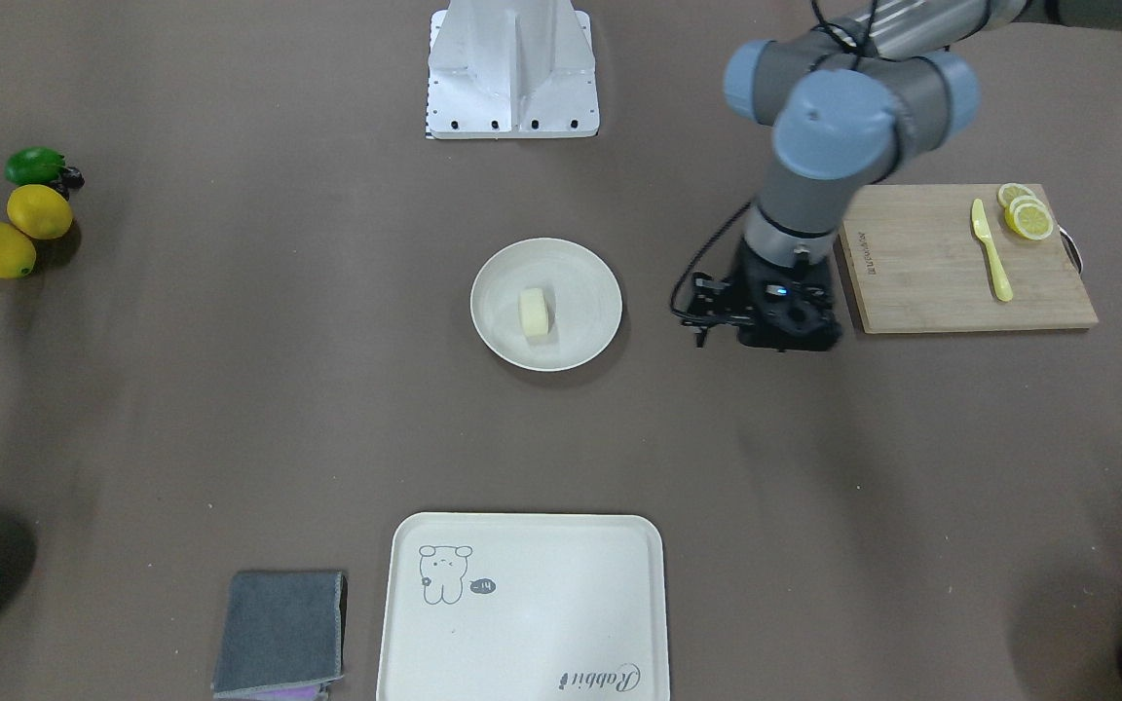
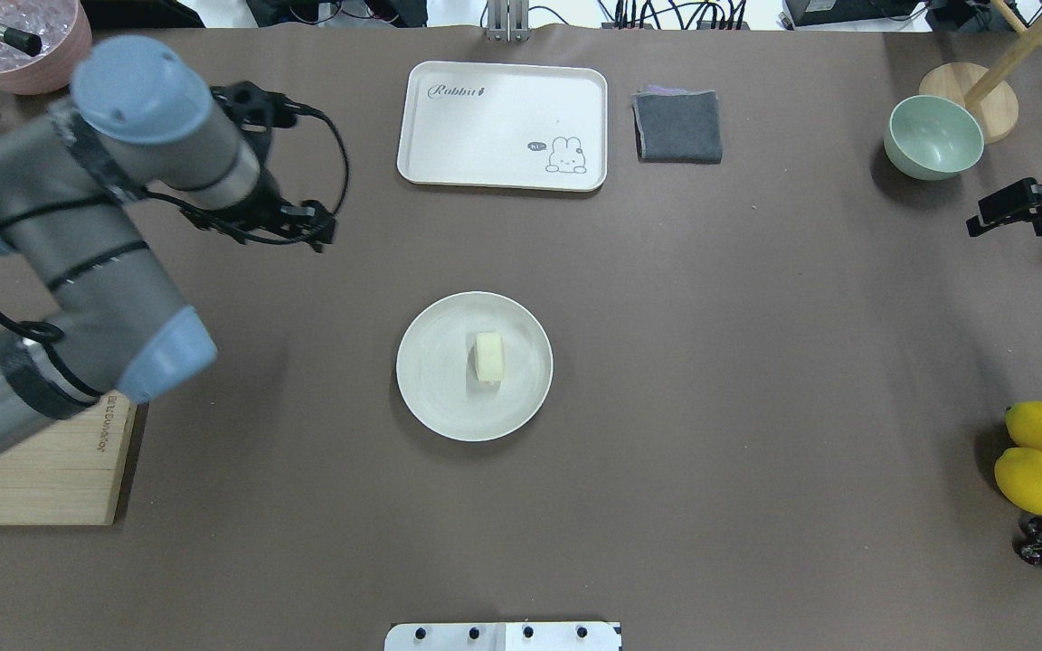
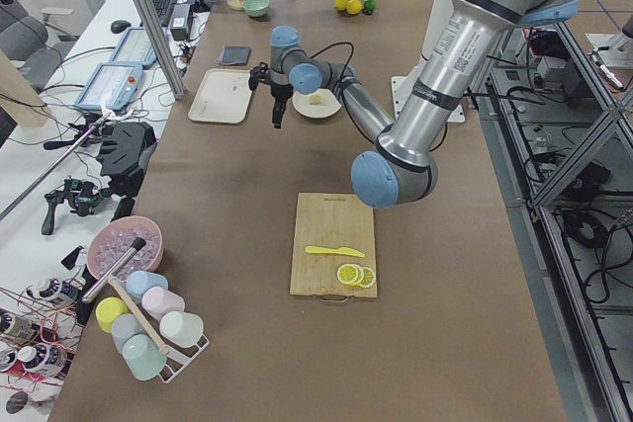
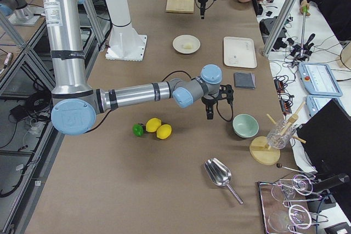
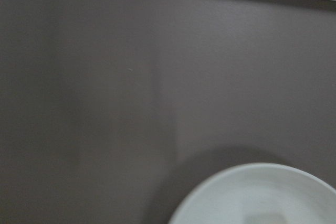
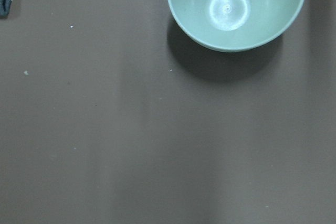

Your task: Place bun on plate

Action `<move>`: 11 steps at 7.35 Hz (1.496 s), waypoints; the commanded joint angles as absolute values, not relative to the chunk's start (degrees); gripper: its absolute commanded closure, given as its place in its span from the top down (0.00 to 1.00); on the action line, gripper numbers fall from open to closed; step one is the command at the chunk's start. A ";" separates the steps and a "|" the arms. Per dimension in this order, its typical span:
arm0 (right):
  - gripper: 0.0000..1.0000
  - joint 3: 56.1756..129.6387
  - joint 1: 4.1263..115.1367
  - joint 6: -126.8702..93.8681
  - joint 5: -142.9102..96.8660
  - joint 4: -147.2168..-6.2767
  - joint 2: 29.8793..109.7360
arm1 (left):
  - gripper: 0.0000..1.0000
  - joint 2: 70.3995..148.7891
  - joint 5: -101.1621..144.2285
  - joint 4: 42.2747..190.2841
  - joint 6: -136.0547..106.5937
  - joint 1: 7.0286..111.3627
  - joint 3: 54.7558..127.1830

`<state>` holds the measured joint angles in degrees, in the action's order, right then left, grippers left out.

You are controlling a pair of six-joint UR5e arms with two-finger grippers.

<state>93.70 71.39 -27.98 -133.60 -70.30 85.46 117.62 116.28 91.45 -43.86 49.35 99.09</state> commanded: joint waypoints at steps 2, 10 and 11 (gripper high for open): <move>1.00 88.60 80.66 -5.50 -133.68 -78.56 85.25 | 0.97 101.30 128.91 91.05 -13.93 70.26 99.05; 1.00 88.24 85.16 -1.33 -134.30 -83.49 85.96 | 0.97 87.37 130.25 99.57 -4.40 77.15 96.16; 1.00 87.98 85.51 -1.14 -134.30 -83.58 85.96 | 0.97 88.06 131.04 99.14 -3.61 78.56 94.93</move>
<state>88.14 84.82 -1.60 -134.23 -83.41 86.04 87.79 130.43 98.82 -4.62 76.99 96.28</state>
